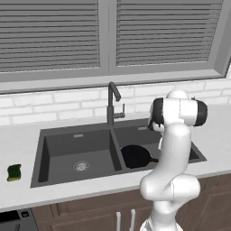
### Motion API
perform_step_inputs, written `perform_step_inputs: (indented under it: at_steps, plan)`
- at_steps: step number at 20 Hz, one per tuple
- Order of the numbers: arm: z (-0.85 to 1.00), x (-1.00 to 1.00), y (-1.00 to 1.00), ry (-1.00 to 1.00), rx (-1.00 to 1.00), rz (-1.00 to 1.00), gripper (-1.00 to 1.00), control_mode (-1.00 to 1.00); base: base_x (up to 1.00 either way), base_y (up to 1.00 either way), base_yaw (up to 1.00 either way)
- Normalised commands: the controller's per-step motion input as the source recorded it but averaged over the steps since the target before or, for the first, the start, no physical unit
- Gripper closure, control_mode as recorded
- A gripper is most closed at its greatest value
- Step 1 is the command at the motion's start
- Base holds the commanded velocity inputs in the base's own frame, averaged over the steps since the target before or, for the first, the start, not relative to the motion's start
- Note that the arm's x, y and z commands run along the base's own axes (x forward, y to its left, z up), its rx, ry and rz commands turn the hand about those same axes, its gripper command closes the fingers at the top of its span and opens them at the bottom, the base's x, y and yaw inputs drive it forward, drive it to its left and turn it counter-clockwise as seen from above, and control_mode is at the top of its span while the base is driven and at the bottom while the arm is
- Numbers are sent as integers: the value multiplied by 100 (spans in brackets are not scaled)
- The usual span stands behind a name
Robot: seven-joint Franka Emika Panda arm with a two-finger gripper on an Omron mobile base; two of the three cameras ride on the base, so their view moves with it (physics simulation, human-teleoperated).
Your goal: Pick the pan and sponge and place them into the sink. Then turn on the water.
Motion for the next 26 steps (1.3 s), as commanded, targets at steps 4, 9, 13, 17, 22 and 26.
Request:
perform_step_inputs:
  at_steps: [4,9,13,17,22,26]
  plan:
    - [99,-42,25,1,-4,-9,-100,-100,0,0,0]
    - [99,-71,28,2,-1,-13,-100,-100,0,0,0]
    - [83,-100,21,3,0,-18,-100,-100,0,0,0]
    - [90,-77,36,8,0,-16,-100,-100,0,0,0]
    - [74,-28,92,1,0,-11,-100,-100,0,0,0]
    - [64,-38,99,3,0,-3,-100,-100,0,0,0]
